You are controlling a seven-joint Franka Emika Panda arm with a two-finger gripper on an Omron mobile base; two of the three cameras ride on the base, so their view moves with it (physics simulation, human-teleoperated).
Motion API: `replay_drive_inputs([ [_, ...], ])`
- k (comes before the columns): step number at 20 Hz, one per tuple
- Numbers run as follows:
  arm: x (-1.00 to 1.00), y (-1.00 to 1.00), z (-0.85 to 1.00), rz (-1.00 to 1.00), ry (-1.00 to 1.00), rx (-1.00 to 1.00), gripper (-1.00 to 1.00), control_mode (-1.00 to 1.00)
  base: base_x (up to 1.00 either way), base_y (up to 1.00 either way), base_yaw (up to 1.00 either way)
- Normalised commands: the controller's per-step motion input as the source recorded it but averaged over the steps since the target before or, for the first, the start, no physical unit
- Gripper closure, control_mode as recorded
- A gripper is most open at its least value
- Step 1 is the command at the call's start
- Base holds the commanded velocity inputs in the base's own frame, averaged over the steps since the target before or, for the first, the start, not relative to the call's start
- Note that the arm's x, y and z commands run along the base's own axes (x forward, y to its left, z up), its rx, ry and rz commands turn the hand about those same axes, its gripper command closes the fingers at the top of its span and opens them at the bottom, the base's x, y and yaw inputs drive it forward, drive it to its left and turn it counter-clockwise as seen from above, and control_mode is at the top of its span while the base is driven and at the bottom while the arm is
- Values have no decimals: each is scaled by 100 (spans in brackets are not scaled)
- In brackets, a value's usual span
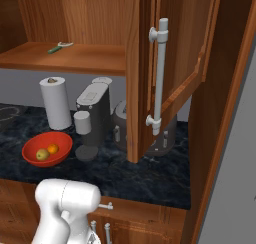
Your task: Open the cabinet. Pick the apple and tangerine from the cabinet and place them into the bowl. Then close the cabinet.
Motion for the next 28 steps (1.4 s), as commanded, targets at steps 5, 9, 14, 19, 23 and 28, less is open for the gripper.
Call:
replay_drive_inputs([
  [5, 26, 34, -7, -6, -3, 1, -100, -100, 0, 0, 0],
  [9, 33, 26, -10, -8, 0, 0, -100, -100, 0, 0, 0],
  [14, 24, 38, -6, -15, 0, 0, -100, -100, 0, 0, 0],
  [19, 9, 55, -6, -19, 0, 0, -100, -100, 0, 0, 0],
  [23, 25, 51, -2, -19, 0, 0, -100, -100, 0, 0, 0],
  [28, 34, 24, -4, -16, 0, 0, -100, -100, 0, 0, 0],
])
